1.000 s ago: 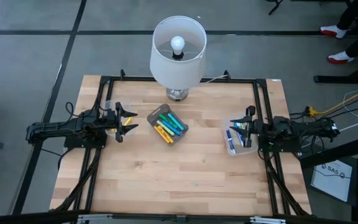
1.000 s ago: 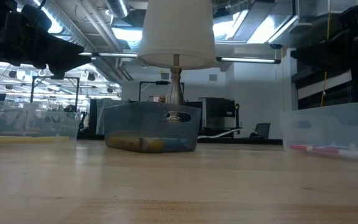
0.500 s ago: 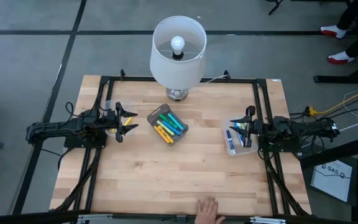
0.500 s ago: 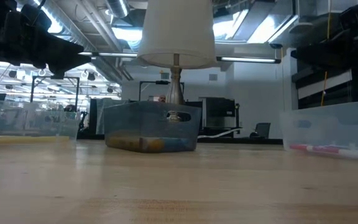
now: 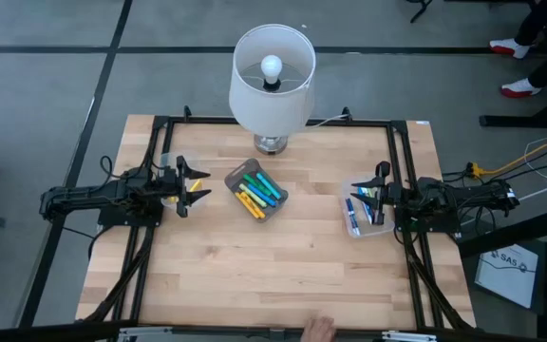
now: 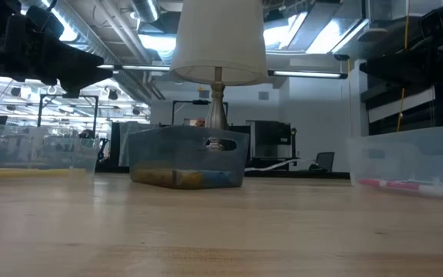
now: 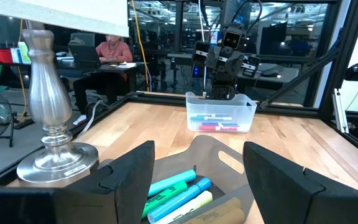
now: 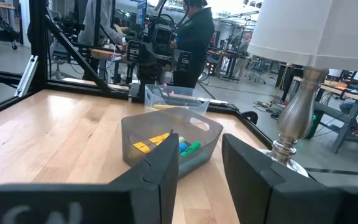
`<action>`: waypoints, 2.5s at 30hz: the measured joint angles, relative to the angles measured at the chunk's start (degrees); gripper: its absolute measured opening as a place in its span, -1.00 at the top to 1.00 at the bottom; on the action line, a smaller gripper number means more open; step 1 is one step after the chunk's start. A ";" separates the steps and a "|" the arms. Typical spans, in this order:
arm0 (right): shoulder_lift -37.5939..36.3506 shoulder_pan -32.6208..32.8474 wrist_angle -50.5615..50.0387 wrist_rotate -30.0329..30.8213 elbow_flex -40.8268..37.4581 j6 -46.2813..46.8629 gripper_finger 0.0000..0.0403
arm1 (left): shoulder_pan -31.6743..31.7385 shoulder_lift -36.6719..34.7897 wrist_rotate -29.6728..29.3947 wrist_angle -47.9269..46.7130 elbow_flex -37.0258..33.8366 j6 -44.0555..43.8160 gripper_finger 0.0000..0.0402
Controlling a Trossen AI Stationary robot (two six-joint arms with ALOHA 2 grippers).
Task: Pick & Place Markers
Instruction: Return to Home Position
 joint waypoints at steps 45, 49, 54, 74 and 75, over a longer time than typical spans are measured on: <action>0.02 3.43 -0.04 -0.48 0.00 0.00 0.40 | 0.00 0.00 0.00 0.00 -0.01 -0.01 -0.19; 0.02 3.43 -0.04 -0.48 0.00 0.00 0.40 | 0.00 0.00 0.00 -0.01 0.00 0.00 -0.19; 0.02 3.43 -0.04 -0.48 0.00 0.00 0.40 | 0.01 0.00 0.00 0.00 0.00 -0.02 -0.19; 0.02 3.44 -0.04 -0.48 0.00 0.00 0.40 | 0.00 0.00 0.00 0.00 0.00 -0.02 -0.20; 0.02 3.45 -0.04 -0.48 0.00 0.00 0.40 | 0.00 0.00 0.00 0.00 0.00 -0.02 -0.20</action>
